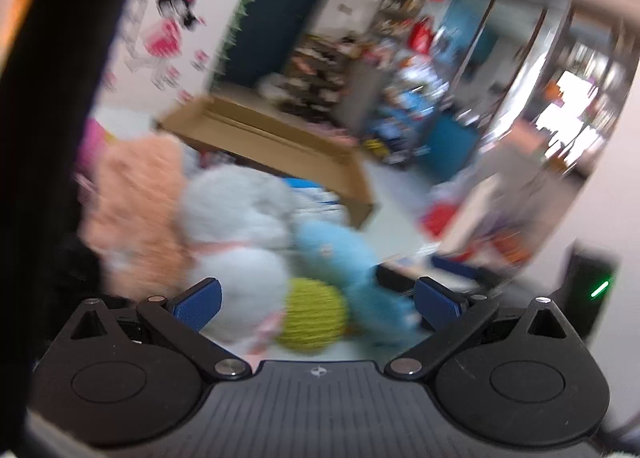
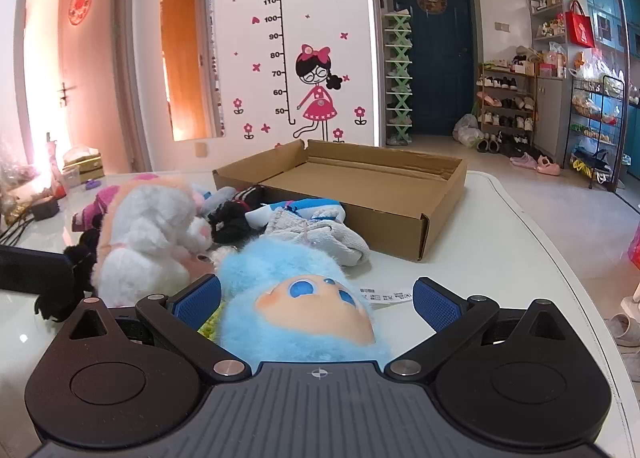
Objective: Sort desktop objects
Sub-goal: 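Grasp the white plush bunny with the left tool while the right tool grasps the blue-haired doll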
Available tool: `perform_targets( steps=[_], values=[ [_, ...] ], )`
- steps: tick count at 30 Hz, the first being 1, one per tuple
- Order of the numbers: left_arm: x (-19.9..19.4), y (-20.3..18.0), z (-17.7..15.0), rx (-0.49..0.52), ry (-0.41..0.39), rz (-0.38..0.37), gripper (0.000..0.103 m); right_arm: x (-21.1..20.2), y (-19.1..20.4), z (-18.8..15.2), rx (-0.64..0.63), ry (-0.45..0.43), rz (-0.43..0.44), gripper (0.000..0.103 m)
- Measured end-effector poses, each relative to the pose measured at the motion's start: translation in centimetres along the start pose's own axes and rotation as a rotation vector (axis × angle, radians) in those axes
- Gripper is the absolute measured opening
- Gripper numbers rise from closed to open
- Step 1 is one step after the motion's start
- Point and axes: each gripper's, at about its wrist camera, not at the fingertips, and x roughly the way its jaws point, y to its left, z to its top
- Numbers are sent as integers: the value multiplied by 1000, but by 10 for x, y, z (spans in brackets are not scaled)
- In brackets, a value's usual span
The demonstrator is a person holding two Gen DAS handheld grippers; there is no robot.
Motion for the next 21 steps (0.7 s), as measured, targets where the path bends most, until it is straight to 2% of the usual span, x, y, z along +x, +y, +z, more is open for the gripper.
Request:
perform_targets(
  steps=[1, 2, 3, 5, 8, 11, 21],
  values=[
    [4, 9, 1, -72, 16, -66, 102, 2, 1, 0, 0, 2, -1, 103],
    [9, 14, 1, -110, 36, -84, 102, 2, 1, 0, 2, 4, -1, 103],
    [13, 11, 1, -88, 48, -25, 102, 2, 1, 0, 4, 4, 0, 103],
    [16, -4, -3, 23, 26, 112, 102, 1, 0, 0, 5, 2, 3, 103],
    [16, -11, -11, 62, 16, 149, 102, 1, 0, 1, 7, 3, 5, 103],
    [20, -14, -11, 107, 15, 228, 102, 3, 1, 1, 8, 9, 7, 103],
    [31, 9, 5, -33, 17, 88, 102, 4, 3, 1, -2, 14, 7, 103]
  ],
)
